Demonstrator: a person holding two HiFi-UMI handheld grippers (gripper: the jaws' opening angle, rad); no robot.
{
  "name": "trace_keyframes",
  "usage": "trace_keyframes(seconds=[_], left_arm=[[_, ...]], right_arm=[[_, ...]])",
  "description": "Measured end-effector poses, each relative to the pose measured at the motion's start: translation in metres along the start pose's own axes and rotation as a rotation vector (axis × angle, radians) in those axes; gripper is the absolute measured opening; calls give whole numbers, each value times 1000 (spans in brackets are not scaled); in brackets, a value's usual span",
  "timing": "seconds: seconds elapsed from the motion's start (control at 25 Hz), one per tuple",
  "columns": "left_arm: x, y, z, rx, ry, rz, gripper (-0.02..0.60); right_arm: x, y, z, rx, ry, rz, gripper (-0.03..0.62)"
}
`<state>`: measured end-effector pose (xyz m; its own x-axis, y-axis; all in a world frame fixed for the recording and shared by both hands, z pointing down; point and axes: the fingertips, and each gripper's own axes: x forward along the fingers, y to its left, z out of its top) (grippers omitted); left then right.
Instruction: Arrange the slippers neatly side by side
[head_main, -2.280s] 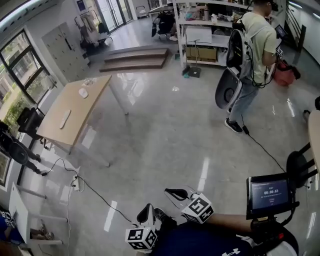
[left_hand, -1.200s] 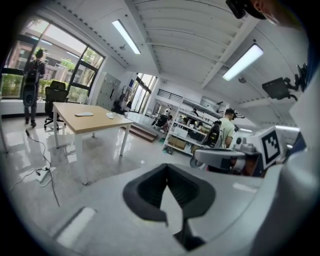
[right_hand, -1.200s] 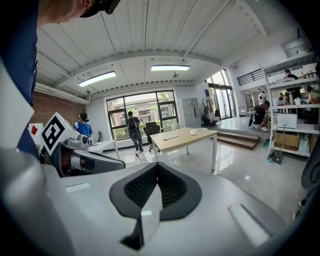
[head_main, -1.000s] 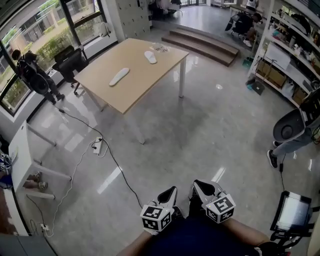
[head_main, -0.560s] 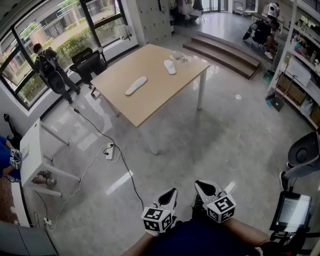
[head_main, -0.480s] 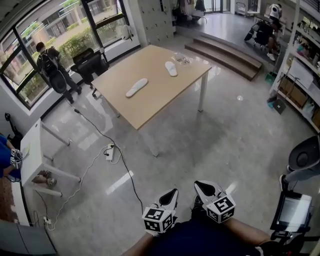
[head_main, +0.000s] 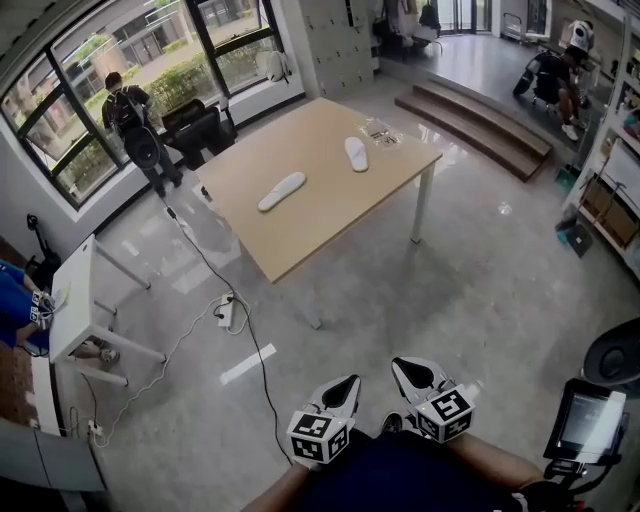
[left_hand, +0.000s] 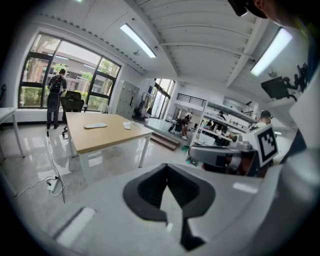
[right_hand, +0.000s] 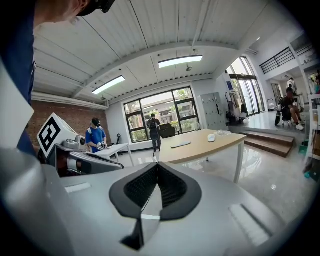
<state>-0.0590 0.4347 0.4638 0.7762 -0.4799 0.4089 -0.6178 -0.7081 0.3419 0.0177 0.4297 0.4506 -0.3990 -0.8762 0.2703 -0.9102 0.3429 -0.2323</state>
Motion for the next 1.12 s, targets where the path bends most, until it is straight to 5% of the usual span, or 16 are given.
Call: trace_keyframes(seconds=[0.4,0.68,1.12], left_arm=[[43,18,13,-48,29,22,3],[90,45,41,-44,35,-26,3],[140,130,105,-54,37,-72,3]], right_arm=[[27,-43,-8,62,24,32,11],[60,-87,6,72,32,-36,11],[161,-117,49,73,48,-75,11]])
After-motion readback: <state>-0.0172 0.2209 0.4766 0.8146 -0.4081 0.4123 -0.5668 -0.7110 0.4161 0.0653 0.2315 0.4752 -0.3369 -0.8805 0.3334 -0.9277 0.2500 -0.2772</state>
